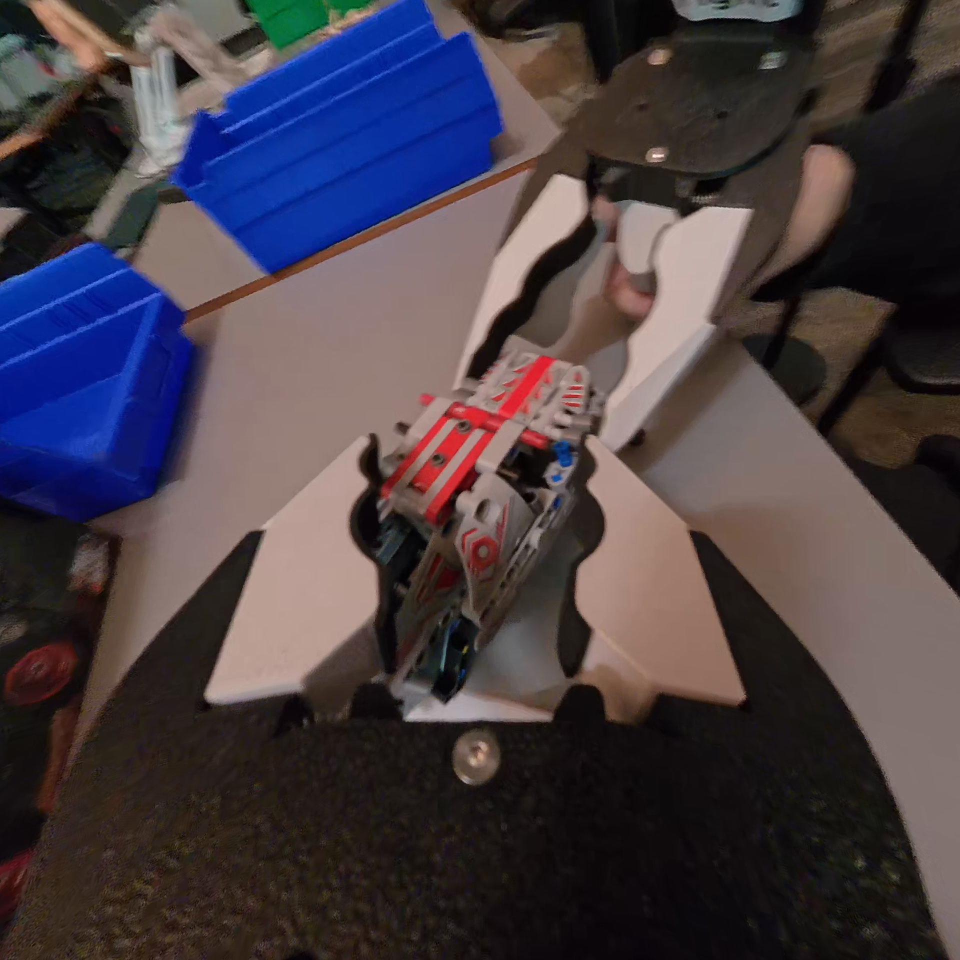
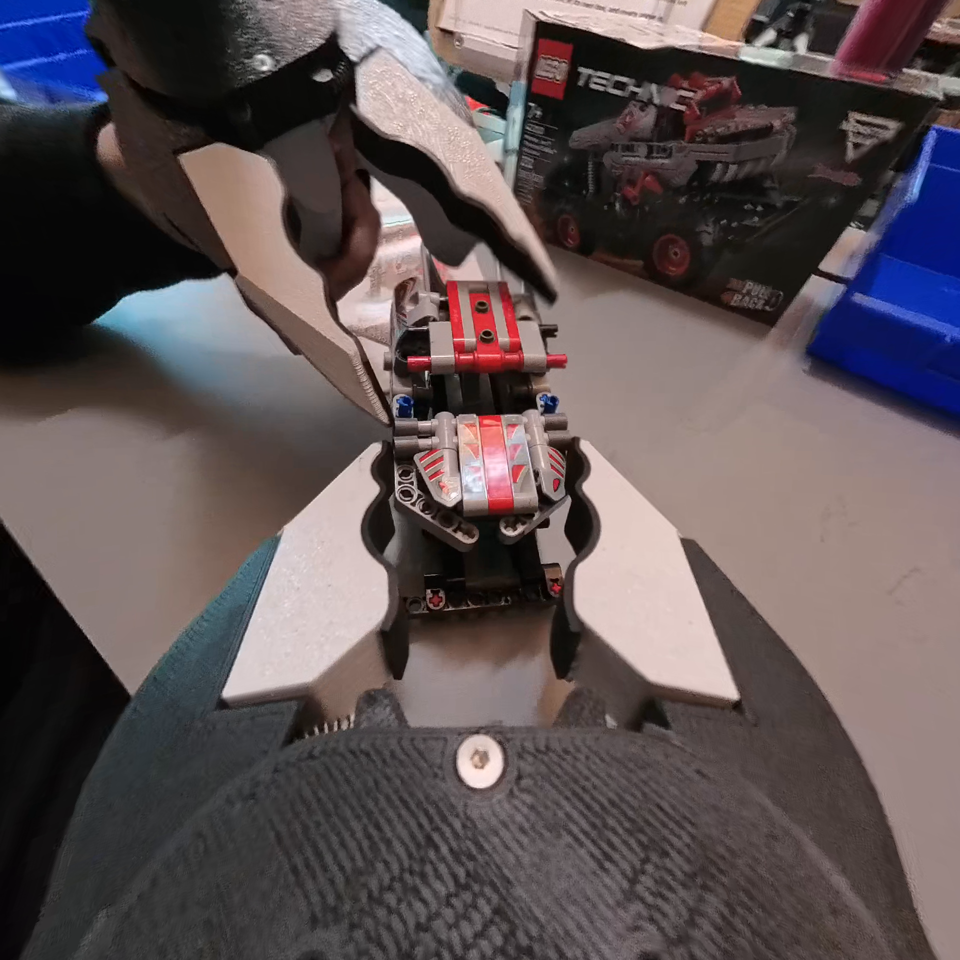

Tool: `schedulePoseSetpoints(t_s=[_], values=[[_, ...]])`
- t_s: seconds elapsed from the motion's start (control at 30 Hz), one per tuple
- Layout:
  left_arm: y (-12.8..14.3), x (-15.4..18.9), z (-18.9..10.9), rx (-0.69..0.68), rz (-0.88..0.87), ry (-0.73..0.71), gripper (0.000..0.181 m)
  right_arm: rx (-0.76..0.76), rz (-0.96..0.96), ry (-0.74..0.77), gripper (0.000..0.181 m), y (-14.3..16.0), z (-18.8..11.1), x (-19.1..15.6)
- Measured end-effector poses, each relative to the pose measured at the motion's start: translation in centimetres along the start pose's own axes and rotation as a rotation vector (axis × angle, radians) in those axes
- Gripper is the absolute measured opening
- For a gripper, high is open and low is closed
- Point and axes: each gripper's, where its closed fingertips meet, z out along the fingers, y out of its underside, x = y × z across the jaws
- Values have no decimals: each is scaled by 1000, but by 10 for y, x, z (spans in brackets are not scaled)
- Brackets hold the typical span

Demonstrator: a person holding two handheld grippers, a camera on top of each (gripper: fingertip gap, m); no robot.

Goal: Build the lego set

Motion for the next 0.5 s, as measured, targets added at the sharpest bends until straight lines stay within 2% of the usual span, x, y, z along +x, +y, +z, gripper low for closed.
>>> schedulePoseSetpoints(t_s=[0.03, 0.13, 0.23, 0.37, 0.47, 0.5], values=[[0, -9, -2, -1, -13, -74, 84, -1, 35, 48, 66, 0, 0, 3], [-1, -12, -13, 13, 0, -216, 77, -10, 79, 175, 66, -2, 4, 4], [-12, 5, -34, 103, -15, -303, 48, -18, 124, 291, 66, -3, 7, 4], [10, 33, -40, 41, -172, -261, 42, -30, 122, 360, 67, -6, 10, -9], [15, 42, -44, 46, -198, -244, 26, -36, 129, 292, 67, -9, 13, -25], [16, 41, -45, 45, -213, -251, 26, -46, 118, 259, 69, -9, 13, -30]])
